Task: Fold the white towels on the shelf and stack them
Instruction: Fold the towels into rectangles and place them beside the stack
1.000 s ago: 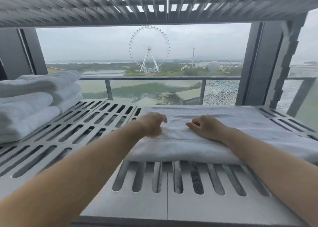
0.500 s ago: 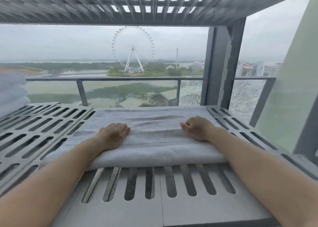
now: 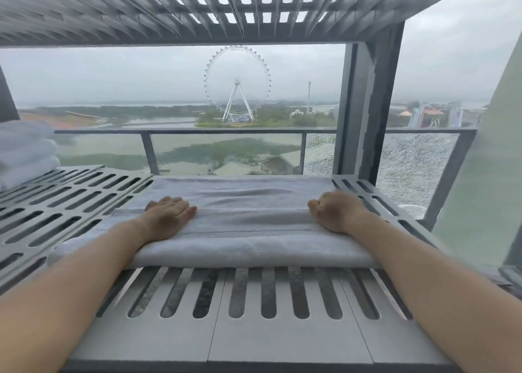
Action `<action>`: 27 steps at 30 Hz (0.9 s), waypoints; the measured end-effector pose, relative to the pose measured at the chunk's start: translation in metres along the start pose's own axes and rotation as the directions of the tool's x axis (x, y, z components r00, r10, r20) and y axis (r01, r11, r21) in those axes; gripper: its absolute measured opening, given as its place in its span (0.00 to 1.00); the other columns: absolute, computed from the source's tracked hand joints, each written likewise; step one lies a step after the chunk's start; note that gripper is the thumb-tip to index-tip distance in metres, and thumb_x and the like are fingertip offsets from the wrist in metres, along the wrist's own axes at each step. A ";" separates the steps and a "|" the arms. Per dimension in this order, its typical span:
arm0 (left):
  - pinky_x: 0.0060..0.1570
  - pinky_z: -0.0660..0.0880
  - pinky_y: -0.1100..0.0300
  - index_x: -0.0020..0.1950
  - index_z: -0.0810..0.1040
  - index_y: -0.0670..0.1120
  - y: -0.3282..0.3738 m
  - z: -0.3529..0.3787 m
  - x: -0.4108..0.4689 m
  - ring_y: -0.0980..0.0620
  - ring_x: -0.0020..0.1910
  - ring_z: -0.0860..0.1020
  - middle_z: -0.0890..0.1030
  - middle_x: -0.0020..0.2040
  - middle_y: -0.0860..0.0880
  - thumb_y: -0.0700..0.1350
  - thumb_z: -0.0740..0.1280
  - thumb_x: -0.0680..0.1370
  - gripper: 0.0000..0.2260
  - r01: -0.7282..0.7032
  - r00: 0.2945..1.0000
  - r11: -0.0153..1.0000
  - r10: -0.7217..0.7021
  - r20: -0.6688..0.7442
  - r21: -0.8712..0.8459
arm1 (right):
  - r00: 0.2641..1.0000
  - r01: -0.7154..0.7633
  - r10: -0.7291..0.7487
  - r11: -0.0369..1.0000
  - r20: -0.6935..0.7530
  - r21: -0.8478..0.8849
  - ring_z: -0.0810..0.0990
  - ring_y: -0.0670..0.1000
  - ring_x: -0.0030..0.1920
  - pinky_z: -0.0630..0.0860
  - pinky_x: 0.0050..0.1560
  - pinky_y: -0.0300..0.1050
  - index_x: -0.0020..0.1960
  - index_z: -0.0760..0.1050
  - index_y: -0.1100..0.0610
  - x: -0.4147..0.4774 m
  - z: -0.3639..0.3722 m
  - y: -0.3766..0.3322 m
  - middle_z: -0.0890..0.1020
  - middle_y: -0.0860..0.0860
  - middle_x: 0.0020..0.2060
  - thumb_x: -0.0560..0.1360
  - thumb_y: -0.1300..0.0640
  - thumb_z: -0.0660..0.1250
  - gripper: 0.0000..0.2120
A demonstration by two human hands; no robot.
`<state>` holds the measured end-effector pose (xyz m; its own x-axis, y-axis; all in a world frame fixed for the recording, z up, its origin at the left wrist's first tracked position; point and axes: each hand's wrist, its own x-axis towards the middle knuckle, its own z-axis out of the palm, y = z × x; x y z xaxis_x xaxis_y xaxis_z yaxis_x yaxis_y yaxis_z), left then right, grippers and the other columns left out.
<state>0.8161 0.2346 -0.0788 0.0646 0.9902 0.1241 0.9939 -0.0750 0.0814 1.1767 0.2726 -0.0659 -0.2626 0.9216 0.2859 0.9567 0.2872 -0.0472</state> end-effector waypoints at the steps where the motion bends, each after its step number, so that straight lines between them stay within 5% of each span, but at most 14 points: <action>1: 0.61 0.58 0.49 0.52 0.71 0.48 0.000 0.000 0.000 0.46 0.63 0.66 0.72 0.58 0.47 0.55 0.47 0.81 0.17 0.008 1.000 1.000 -0.008 -0.009 0.005 | 1.000 -0.013 0.013 1.000 -0.011 -0.006 0.72 0.51 0.34 0.61 0.30 0.43 0.30 0.67 0.57 0.000 0.000 0.000 0.73 0.52 0.31 0.76 0.47 0.48 0.22; 4: 0.59 0.59 0.49 0.49 0.67 0.49 0.007 -0.006 -0.004 0.47 0.60 0.65 0.66 0.51 0.49 0.56 0.49 0.81 0.13 0.073 0.997 0.997 -0.073 -0.022 0.037 | 0.999 -0.038 0.038 0.999 0.005 -0.025 0.72 0.51 0.36 0.64 0.33 0.44 0.33 0.69 0.58 -0.003 0.000 -0.002 0.75 0.53 0.36 0.76 0.48 0.48 0.21; 6: 0.58 0.58 0.49 0.52 0.66 0.49 0.014 -0.010 -0.007 0.47 0.61 0.63 0.64 0.54 0.49 0.54 0.54 0.80 0.10 0.073 0.991 0.986 -0.055 -0.120 0.148 | 0.999 -0.029 0.030 0.999 0.018 -0.041 0.74 0.53 0.44 0.69 0.43 0.48 0.43 0.71 0.58 -0.006 -0.005 -0.005 0.76 0.54 0.45 0.77 0.48 0.50 0.17; 8: 0.59 0.59 0.49 0.58 0.66 0.50 0.025 -0.011 -0.012 0.47 0.63 0.63 0.66 0.60 0.48 0.51 0.59 0.78 0.10 -0.028 0.951 0.983 0.083 -0.299 0.183 | 0.997 0.063 -0.064 0.997 -0.034 -0.047 0.72 0.53 0.51 0.69 0.53 0.52 0.50 0.68 0.56 -0.007 -0.009 -0.011 0.74 0.52 0.52 0.77 0.49 0.54 0.11; 10: 0.62 0.61 0.50 0.61 0.70 0.51 0.037 -0.012 -0.018 0.48 0.65 0.65 0.69 0.65 0.49 0.48 0.59 0.79 0.11 -0.182 0.919 0.983 0.173 -0.355 0.009 | 0.969 0.238 -0.234 0.971 -0.081 0.039 0.71 0.51 0.57 0.68 0.59 0.51 0.56 0.68 0.55 -0.008 -0.008 -0.025 0.72 0.51 0.57 0.77 0.51 0.56 0.11; 12: 0.67 0.58 0.53 0.68 0.68 0.52 0.042 -0.009 -0.024 0.51 0.69 0.63 0.67 0.70 0.51 0.51 0.54 0.81 0.16 -0.220 0.969 0.944 0.182 -0.170 -0.245 | 0.937 0.340 -0.350 0.910 -0.002 0.237 0.67 0.50 0.65 0.63 0.65 0.48 0.65 0.66 0.51 -0.011 -0.002 -0.040 0.68 0.48 0.67 0.79 0.49 0.54 0.16; 15: 0.72 0.44 0.50 0.75 0.54 0.56 0.032 -0.002 -0.029 0.57 0.74 0.50 0.54 0.76 0.56 0.58 0.47 0.81 0.22 -0.127 0.981 0.979 0.147 0.124 -0.161 | 0.873 0.360 -0.431 0.885 0.229 0.296 0.53 0.45 0.73 0.47 0.71 0.46 0.73 0.54 0.43 -0.014 0.008 -0.040 0.56 0.44 0.74 0.80 0.43 0.47 0.22; 27: 0.71 0.41 0.43 0.75 0.47 0.60 0.033 -0.006 -0.051 0.55 0.75 0.46 0.49 0.77 0.56 0.64 0.44 0.78 0.26 -0.049 0.981 0.997 0.060 0.183 -0.063 | 0.881 0.313 -0.368 0.925 0.298 0.217 0.48 0.44 0.74 0.41 0.69 0.39 0.74 0.49 0.43 -0.026 0.004 -0.012 0.52 0.44 0.75 0.80 0.42 0.45 0.24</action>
<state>0.8455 0.1809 -0.0769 0.1395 0.9887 -0.0547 0.9819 -0.1310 0.1369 1.1712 0.2459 -0.0771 -0.6206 0.7840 -0.0161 0.7754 0.6104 -0.1618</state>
